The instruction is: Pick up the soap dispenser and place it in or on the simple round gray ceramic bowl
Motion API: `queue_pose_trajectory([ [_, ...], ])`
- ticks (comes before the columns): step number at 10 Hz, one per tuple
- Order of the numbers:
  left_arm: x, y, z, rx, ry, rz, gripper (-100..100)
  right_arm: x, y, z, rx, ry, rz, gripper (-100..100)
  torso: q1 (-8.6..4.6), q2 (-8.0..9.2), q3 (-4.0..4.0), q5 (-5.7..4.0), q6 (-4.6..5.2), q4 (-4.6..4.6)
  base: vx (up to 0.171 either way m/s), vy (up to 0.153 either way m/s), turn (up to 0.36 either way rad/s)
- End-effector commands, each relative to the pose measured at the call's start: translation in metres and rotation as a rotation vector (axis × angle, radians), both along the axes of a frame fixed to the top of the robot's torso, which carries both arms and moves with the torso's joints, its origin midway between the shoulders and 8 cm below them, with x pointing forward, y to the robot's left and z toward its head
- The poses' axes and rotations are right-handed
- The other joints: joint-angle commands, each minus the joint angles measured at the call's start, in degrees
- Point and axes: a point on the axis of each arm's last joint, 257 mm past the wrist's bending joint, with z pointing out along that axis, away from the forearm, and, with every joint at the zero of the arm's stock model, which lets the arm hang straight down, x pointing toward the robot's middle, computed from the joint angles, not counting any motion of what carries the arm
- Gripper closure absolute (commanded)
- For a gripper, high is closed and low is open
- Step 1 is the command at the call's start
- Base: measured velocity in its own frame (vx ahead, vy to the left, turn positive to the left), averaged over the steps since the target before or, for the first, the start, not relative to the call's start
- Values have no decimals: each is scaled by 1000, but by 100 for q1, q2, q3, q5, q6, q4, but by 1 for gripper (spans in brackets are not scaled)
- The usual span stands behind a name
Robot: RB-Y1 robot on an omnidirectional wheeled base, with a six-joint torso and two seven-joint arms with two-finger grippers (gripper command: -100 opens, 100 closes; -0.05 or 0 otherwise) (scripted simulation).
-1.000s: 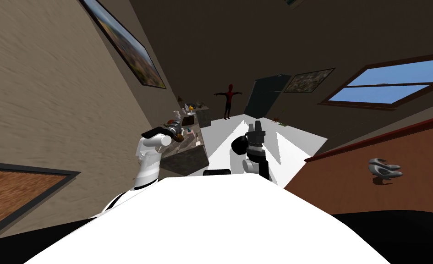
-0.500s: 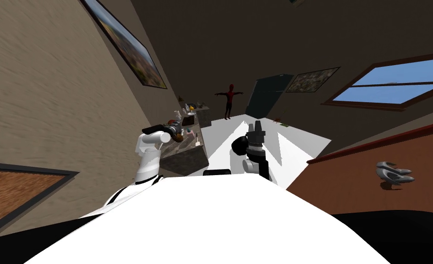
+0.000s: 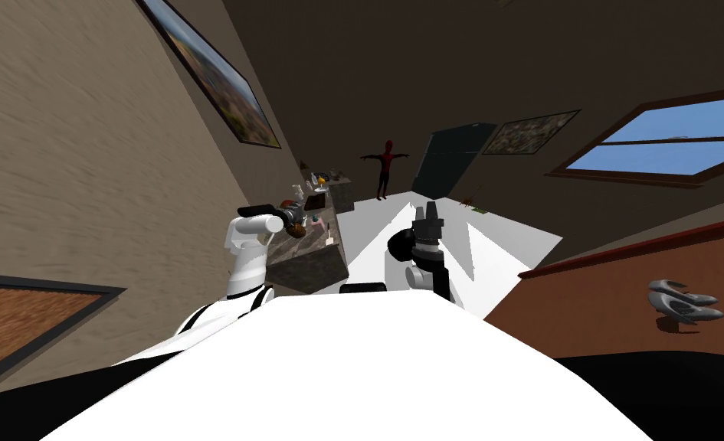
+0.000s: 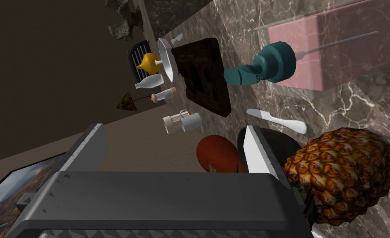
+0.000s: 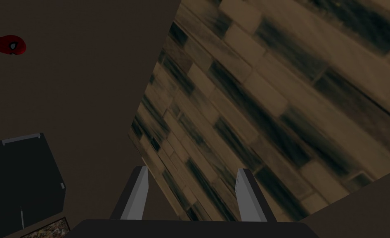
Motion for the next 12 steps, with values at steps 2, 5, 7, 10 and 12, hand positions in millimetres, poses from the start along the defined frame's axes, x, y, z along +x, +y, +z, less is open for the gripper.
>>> queue_pose_trajectory([
  [2,-2,2,-10,-3,56,3,-100,0,0,0,0,0,0,0,0,-1,-1,0,2,-1,23,-21,12],
  [5,2,8,-15,-11,137,9,-100,0,0,0,0,0,0,0,1,-5,-4,1,1,-2,42,-30,49],
  [7,-3,8,-24,-13,177,10,-100,0,0,0,0,0,0,0,-2,-6,-4,0,1,-2,28,-25,18],
  [10,-3,12,-31,-22,262,14,-100,0,0,0,0,0,0,0,2,-4,-3,1,1,-2,41,-25,51],
  [12,-6,13,-37,-28,317,16,-100,0,0,0,0,0,0,0,-1,-8,-5,0,2,-3,50,-34,39],
])
